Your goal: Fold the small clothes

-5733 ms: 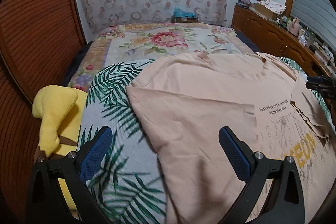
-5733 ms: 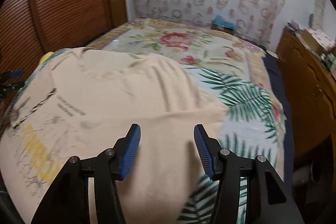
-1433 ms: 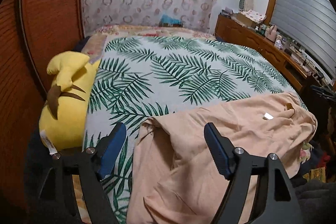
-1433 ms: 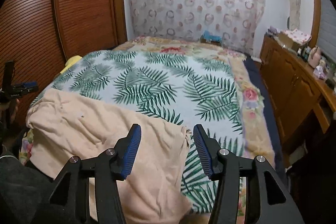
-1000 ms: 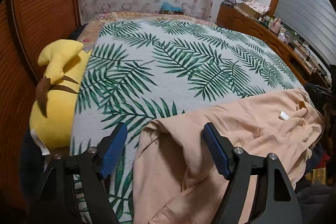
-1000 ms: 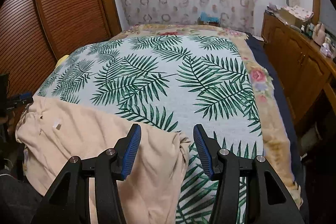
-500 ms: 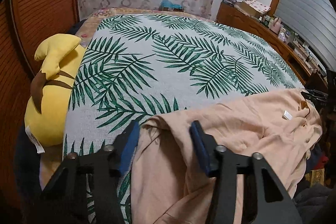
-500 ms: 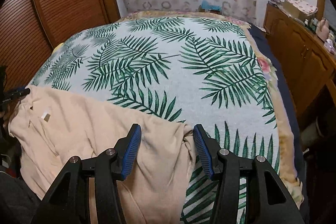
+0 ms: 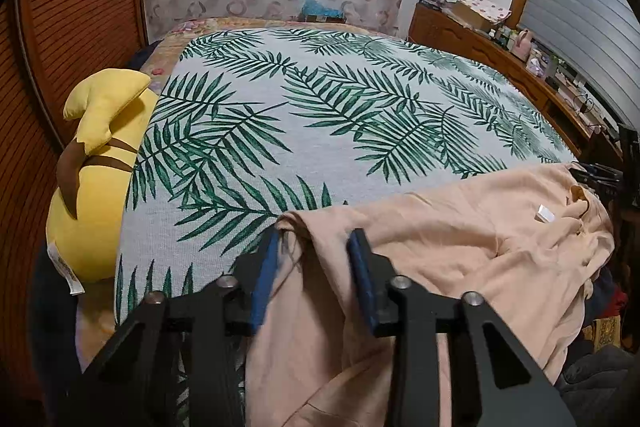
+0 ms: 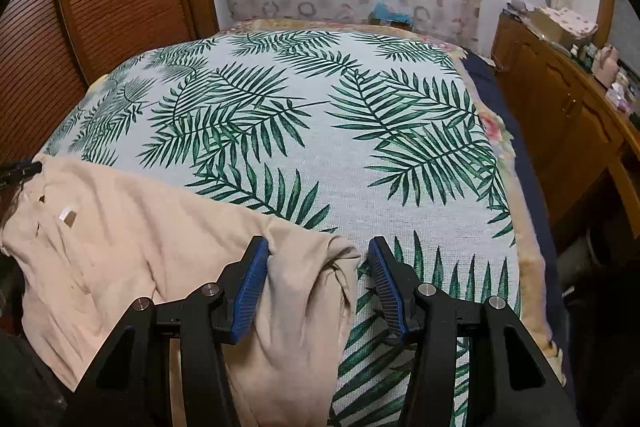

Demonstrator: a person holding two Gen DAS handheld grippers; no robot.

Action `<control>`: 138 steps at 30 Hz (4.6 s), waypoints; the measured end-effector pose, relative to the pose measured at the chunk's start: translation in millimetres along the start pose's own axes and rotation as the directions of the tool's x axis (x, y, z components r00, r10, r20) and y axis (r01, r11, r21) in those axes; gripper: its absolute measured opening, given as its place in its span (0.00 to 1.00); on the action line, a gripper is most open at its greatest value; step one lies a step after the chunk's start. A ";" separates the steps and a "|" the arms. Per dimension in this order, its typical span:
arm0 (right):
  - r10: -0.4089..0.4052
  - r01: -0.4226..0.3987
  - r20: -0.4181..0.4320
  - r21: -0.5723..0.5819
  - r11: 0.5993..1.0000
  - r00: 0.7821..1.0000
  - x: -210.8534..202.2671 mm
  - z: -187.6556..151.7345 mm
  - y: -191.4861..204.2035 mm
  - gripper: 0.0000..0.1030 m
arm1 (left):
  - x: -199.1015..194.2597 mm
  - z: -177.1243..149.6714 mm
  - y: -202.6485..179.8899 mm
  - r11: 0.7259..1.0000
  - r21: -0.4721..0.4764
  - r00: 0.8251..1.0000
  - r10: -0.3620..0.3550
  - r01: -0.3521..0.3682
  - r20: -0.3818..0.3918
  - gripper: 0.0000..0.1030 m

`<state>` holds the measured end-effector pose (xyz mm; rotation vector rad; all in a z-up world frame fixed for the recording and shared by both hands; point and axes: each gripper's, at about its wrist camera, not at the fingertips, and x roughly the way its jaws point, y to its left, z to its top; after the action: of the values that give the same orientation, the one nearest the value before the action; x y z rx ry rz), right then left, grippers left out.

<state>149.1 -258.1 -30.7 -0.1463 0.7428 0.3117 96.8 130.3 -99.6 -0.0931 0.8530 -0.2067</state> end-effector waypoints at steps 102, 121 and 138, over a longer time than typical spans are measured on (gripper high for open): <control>-0.001 0.008 -0.057 0.132 0.991 0.998 -1.5 72.0 -52.3 0.51 | 70.1 79.6 -29.4 0.985 0.159 0.996 0.073 -0.063 -0.056 0.80; -0.070 0.069 0.018 0.075 0.995 0.997 13.1 61.5 -45.6 0.51 | 56.9 73.8 -21.3 0.991 0.131 0.998 -0.008 0.015 -0.057 0.70; -0.088 0.087 0.013 0.051 0.995 0.996 6.8 58.4 -40.7 0.51 | 41.4 69.9 -12.4 0.994 0.090 0.997 0.070 -0.068 -0.020 0.31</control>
<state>204.7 -281.0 8.0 -0.1286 0.7262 0.2108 174.3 109.1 -82.3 0.0229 0.8672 -0.1810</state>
